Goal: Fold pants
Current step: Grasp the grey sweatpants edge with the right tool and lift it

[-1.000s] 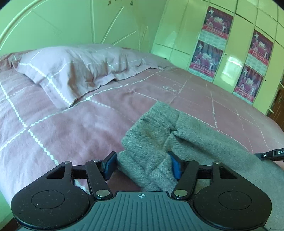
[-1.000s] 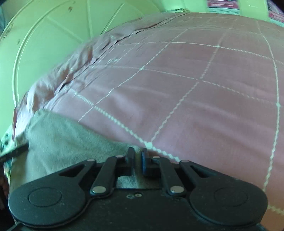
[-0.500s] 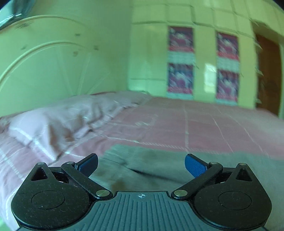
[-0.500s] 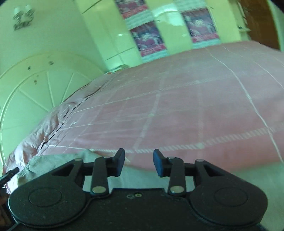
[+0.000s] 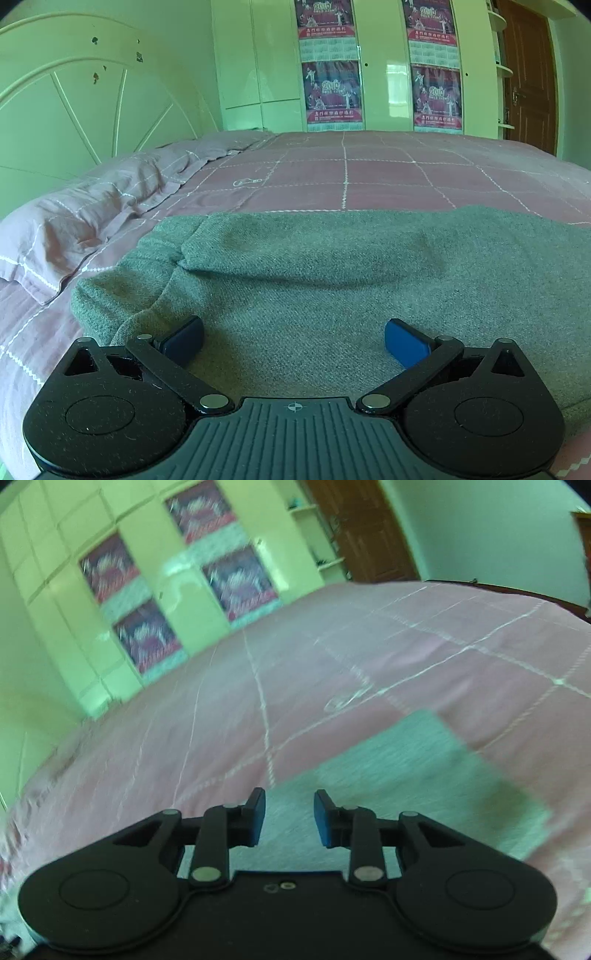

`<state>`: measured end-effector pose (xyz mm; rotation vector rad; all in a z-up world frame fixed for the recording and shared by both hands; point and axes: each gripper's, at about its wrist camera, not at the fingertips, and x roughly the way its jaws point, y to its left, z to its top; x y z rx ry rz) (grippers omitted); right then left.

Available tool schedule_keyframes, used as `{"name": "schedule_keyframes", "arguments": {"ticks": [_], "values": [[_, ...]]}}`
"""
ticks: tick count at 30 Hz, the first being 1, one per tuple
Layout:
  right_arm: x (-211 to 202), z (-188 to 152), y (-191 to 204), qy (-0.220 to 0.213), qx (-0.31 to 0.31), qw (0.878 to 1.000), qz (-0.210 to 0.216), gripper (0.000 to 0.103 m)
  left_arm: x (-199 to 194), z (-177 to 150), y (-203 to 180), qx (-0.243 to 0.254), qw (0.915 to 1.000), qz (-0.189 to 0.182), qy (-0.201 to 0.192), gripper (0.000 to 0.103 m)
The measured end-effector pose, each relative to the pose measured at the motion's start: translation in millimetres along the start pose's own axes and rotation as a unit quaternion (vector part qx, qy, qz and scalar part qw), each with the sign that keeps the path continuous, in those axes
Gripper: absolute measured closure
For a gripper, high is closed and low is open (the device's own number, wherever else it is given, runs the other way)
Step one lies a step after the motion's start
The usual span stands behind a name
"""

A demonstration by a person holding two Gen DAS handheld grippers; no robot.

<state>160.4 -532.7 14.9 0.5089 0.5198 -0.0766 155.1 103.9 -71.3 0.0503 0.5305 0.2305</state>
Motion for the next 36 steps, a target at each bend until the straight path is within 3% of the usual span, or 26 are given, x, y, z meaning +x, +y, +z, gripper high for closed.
{"name": "schedule_keyframes", "arguments": {"ticks": [3, 6, 10, 13, 17, 18, 21, 22, 24, 25, 29, 31, 33, 35, 36], "values": [[-24, -5, -35, -0.033, 0.067, 0.996, -0.038, 0.077, 3, 2, 0, 0.000, 1.0000, 0.002, 0.000, 0.000], [-39, -16, -82, -0.054, 0.160, 0.985, -0.038, 0.077, 2, 1, 0, -0.001, 1.0000, 0.000, -0.002, 0.000], [-24, -35, -119, -0.045, 0.265, 0.963, -0.033, 0.079, 5, 3, 2, -0.001, 1.0000, 0.002, -0.002, 0.000], [-6, -44, -132, -0.034, 0.310, 0.950, -0.022, 0.080, 5, 3, 3, -0.001, 1.0000, 0.004, -0.003, 0.000], [7, -43, -132, -0.040, 0.315, 0.948, -0.023, 0.082, 3, 2, 2, 0.000, 1.0000, 0.006, -0.005, 0.000], [6, -39, -130, -0.039, 0.309, 0.950, -0.026, 0.093, 2, 2, 2, 0.000, 1.0000, 0.006, -0.005, 0.000], [-24, -31, -107, -0.102, 0.214, 0.971, 0.012, 0.094, 2, 2, 2, 0.001, 1.0000, 0.005, -0.005, 0.000], [-29, -33, -107, -0.103, 0.203, 0.974, -0.007, 0.094, 2, 2, 2, 0.001, 1.0000, 0.005, -0.005, 0.000], [-12, -44, -126, -0.052, 0.243, 0.967, -0.056, 0.094, 2, 2, 2, 0.002, 1.0000, 0.006, -0.005, 0.000], [-10, -54, -138, -0.050, 0.267, 0.961, -0.047, 0.096, 2, 2, 1, 0.003, 1.0000, 0.006, -0.005, 0.000], [-11, -55, -127, -0.059, 0.244, 0.967, -0.052, 0.092, -4, 11, -4, -0.001, 0.9998, 0.018, 0.009, 0.000], [-10, -56, -132, -0.059, 0.261, 0.963, -0.042, 0.093, -23, 18, -19, -0.014, 0.9994, 0.014, -0.027, 0.000], [-15, -60, -137, -0.061, 0.267, 0.961, -0.033, 0.093, -41, 20, -47, 0.003, 0.9973, -0.019, -0.071, 0.000], [-15, -60, -139, -0.061, 0.268, 0.961, -0.031, 0.093, -42, 17, -80, 0.027, 0.9970, -0.045, -0.058, 0.000], [-17, -61, -140, -0.061, 0.267, 0.961, -0.031, 0.093, -32, 11, -98, 0.049, 0.9971, -0.056, -0.015, 0.000]]}}
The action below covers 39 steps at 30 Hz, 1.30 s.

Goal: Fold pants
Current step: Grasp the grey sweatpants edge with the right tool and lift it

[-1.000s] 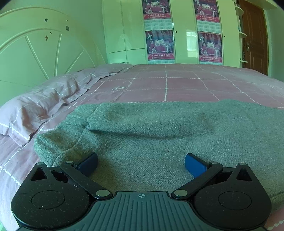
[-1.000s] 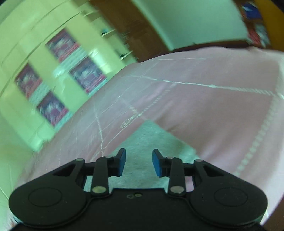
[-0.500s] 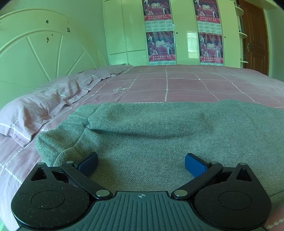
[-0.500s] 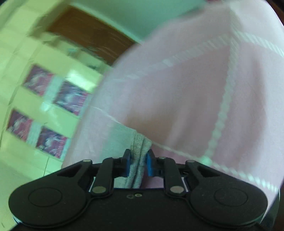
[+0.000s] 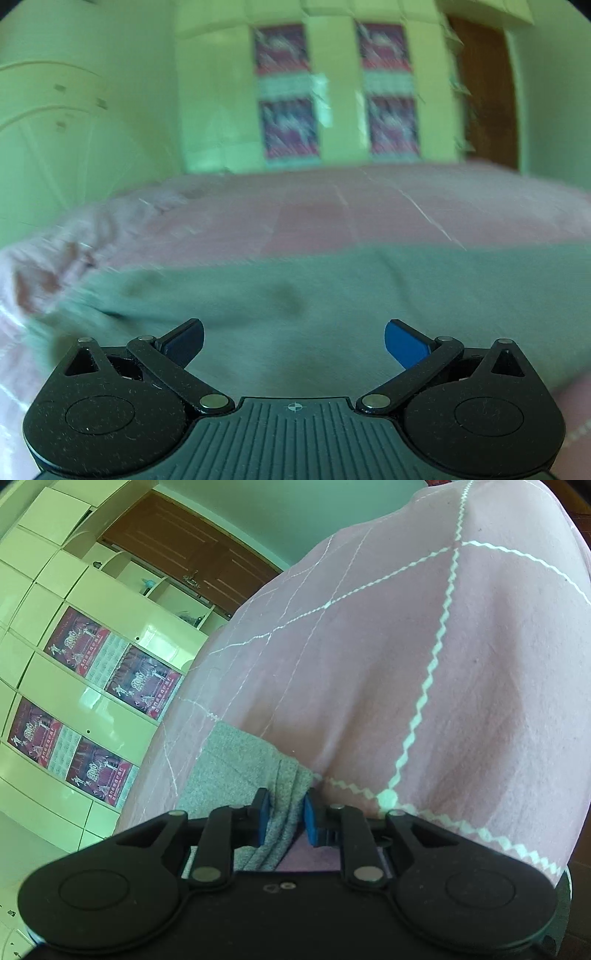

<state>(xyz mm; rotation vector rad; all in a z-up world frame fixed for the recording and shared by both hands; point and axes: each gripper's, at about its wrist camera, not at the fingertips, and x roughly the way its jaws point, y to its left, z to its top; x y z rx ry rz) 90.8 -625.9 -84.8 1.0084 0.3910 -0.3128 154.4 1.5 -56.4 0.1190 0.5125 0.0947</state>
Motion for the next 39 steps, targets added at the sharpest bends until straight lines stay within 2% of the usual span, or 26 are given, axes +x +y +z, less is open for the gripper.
{"name": "schedule_keyframes", "arguments": {"ticks": [1, 2, 8, 12, 17, 23, 30, 33, 34, 35, 36, 39], "values": [[-2, 0, -1, 0.000, -0.001, 1.000, 0.000, 0.093, 11, -7, -11, 0.004, 0.9994, 0.005, 0.033, 0.000], [-3, 0, -1, -0.001, -0.002, 1.000, -0.001, 0.093, 9, -11, -15, -0.010, 0.9996, 0.017, 0.019, 0.000], [-5, 1, -3, -0.002, 0.001, 1.000, 0.000, 0.093, 1, 1, -13, -0.041, 0.9980, 0.027, 0.041, 0.000], [-8, 0, -2, -0.003, -0.001, 1.000, -0.001, 0.093, -6, 12, -25, -0.072, 0.9966, -0.002, 0.041, 0.000], [-7, 0, -2, -0.003, 0.005, 1.000, 0.003, 0.093, -7, 24, -65, -0.075, 0.9958, -0.035, 0.038, 0.000], [-9, -1, -7, -0.004, 0.012, 1.000, 0.009, 0.093, -12, 36, -144, -0.075, 0.9920, -0.089, 0.049, 0.000], [-10, 0, -14, -0.003, 0.021, 1.000, 0.017, 0.093, -25, 51, -226, -0.049, 0.9872, -0.140, 0.058, 0.000], [-10, 1, -17, -0.003, 0.023, 1.000, 0.020, 0.093, -30, 54, -251, -0.030, 0.9863, -0.150, 0.063, 0.000], [-10, 1, -17, -0.003, 0.023, 1.000, 0.021, 0.093, -27, 51, -262, -0.021, 0.9842, -0.158, 0.077, 0.000], [-10, 0, -18, -0.003, 0.023, 0.999, 0.022, 0.093, -23, 47, -271, -0.009, 0.9831, -0.157, 0.095, 0.000], [-11, 0, -18, -0.002, 0.023, 0.999, 0.022, 0.093, -24, 43, -278, 0.009, 0.9858, -0.142, 0.090, 0.000], [-13, 1, -20, 0.000, 0.024, 0.999, 0.024, 0.093, -35, 46, -277, -0.018, 0.9864, -0.141, 0.084, 0.000]]}}
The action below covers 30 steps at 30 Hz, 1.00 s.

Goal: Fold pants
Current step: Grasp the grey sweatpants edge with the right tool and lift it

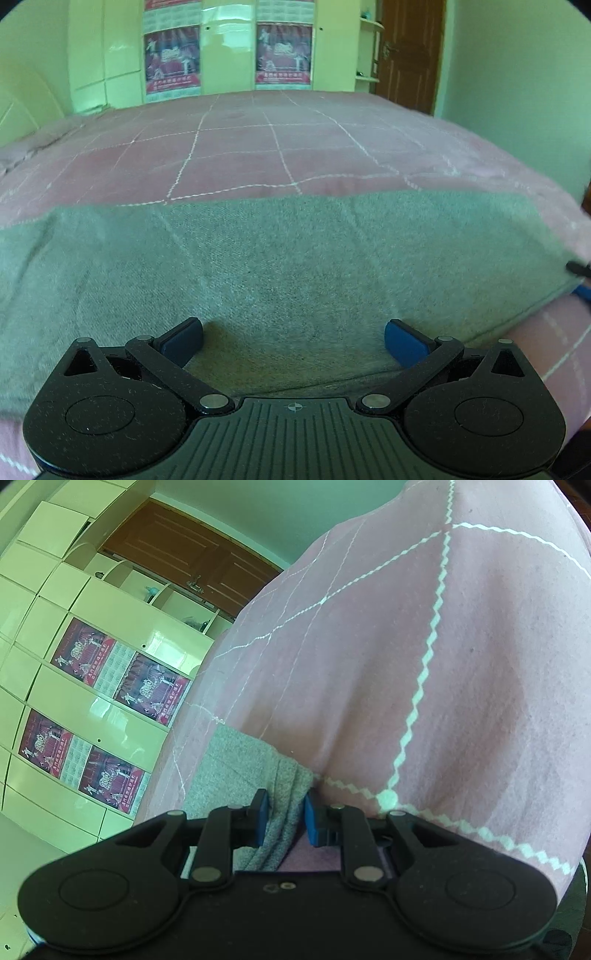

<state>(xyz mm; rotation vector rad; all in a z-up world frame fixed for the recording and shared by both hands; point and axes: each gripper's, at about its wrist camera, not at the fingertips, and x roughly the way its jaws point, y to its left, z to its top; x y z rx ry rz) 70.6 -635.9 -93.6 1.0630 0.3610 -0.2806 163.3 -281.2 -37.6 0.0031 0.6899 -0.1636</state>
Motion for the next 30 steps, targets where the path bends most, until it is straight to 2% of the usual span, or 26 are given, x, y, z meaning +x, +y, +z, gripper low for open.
{"name": "schedule_keyframes", "arguments": {"ticks": [6, 12, 15, 17, 21, 24, 27, 30], "values": [[-6, 3, 3, -0.002, 0.007, 1.000, 0.014, 0.088, 2, -12, -7, 0.029, 0.9996, 0.003, -0.001, 0.000], [-6, 5, 3, 0.003, 0.010, 1.000, 0.009, 0.089, 2, -11, -10, 0.040, 0.9992, 0.008, -0.006, 0.000], [-10, 4, 11, -0.014, -0.010, 1.000, -0.004, 0.086, 0, -12, -13, 0.048, 0.9987, 0.014, -0.010, 0.000], [-4, 2, 17, 0.006, -0.041, 0.999, -0.023, 0.089, 0, -13, -15, 0.050, 0.9986, 0.016, -0.010, 0.000], [-6, 11, 22, 0.019, -0.039, 0.999, -0.020, 0.091, 1, -14, -16, 0.053, 0.9984, 0.016, -0.014, 0.000], [0, 13, 31, 0.031, -0.068, 0.997, -0.037, 0.092, 1, -15, -18, 0.054, 0.9982, 0.019, -0.018, 0.000], [1, 18, 37, 0.036, -0.063, 0.996, -0.046, 0.092, -7, -12, -15, 0.054, 0.9981, 0.014, -0.026, 0.000], [-12, 21, 66, 0.022, -0.084, 0.996, -0.009, 0.093, -38, -9, 17, 0.021, 0.9985, 0.001, -0.051, 0.000]]}}
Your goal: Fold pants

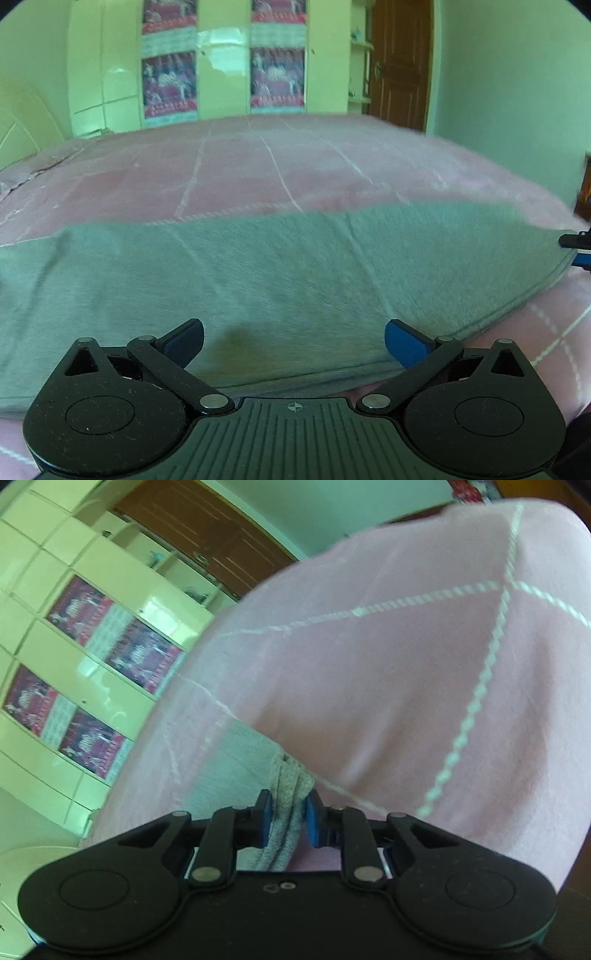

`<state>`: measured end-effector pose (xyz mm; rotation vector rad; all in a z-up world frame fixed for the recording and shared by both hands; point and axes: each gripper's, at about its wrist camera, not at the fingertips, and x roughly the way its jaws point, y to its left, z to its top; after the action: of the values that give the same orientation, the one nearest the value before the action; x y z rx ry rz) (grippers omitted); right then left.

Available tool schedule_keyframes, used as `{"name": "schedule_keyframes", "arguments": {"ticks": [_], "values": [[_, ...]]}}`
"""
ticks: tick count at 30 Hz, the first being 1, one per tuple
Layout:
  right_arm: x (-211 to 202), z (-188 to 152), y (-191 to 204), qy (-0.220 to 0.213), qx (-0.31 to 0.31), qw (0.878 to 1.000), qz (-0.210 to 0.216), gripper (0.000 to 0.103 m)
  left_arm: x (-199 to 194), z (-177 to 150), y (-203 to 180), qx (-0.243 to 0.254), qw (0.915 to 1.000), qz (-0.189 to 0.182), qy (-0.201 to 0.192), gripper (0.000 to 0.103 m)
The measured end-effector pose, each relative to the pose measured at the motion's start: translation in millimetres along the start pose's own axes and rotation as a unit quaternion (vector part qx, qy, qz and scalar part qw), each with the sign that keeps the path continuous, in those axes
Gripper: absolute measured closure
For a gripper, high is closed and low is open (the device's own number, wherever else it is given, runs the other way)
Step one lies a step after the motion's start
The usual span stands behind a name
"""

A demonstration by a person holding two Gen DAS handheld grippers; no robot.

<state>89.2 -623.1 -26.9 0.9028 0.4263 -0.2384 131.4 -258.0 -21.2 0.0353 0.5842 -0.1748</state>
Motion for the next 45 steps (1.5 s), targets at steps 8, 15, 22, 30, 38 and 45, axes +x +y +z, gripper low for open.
{"name": "schedule_keyframes", "arguments": {"ticks": [8, 15, 22, 30, 38, 45], "values": [[-5, -51, 133, 0.021, -0.138, 0.985, 0.106, 0.093, -54, -36, 155, -0.037, 0.9963, 0.069, -0.035, 0.000], [10, -178, 242, 0.101, -0.252, 0.944, 0.189, 0.092, -96, -53, 272, -0.098, 0.9777, 0.163, -0.089, 0.000], [29, -315, 266, 0.297, -0.322, 0.867, 0.236, 0.082, -89, -76, 319, -0.159, 0.9684, 0.175, -0.079, 0.000], [7, -203, 235, 0.156, -0.283, 0.922, 0.211, 0.073, -61, -53, 291, -0.189, 0.9777, -0.004, -0.091, 0.000], [7, -168, 175, 0.097, -0.251, 0.951, 0.153, 0.063, 20, -46, 225, -0.223, 0.9702, -0.091, 0.026, 0.027], [22, -165, 148, 0.085, -0.200, 0.968, 0.128, 0.060, 53, -45, 218, -0.296, 0.9453, -0.130, 0.041, 0.028]]}}
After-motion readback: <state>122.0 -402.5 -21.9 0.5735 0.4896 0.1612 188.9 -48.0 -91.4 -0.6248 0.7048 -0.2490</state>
